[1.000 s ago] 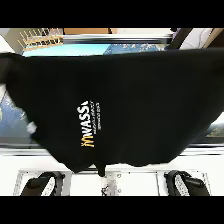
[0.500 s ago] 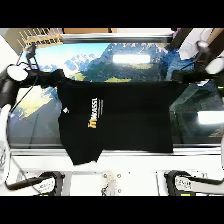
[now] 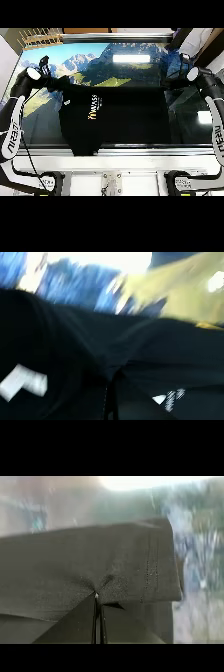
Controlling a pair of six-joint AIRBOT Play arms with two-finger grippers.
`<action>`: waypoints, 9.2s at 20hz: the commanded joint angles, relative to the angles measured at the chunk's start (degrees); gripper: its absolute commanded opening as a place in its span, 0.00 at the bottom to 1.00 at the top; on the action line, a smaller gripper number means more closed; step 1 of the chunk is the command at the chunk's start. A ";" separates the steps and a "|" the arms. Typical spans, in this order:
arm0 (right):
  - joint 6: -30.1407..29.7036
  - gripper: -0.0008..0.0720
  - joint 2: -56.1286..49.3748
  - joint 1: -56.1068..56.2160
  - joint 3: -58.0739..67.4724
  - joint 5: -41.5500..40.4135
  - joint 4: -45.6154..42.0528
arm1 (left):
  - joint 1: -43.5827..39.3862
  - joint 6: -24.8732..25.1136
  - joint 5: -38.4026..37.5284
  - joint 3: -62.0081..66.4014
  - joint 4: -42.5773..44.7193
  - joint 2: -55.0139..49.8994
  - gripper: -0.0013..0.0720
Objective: Fold the clothes and pants, and hang the long-sleeved shirts on hangers.
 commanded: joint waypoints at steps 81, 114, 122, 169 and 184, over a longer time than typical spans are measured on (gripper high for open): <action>6.58 0.02 35.56 -11.37 -37.00 26.51 -2.89 | 1.75 -0.28 -25.73 -45.66 0.76 54.53 0.03; -16.79 0.85 4.31 -20.94 -13.88 14.14 11.85 | -6.51 4.11 -9.38 -12.96 -1.33 13.75 0.03; -26.64 0.85 -5.11 -26.12 -19.08 13.97 26.75 | -21.05 -1.88 -0.39 -21.73 -1.79 14.34 0.03; 1.44 0.02 3.45 22.58 23.89 28.02 9.77 | -24.61 -3.52 -13.88 26.62 3.21 -16.37 0.03; 6.97 0.84 -22.84 49.42 23.89 -1.11 23.06 | -1.95 -3.28 -21.07 26.53 3.87 -1.79 0.03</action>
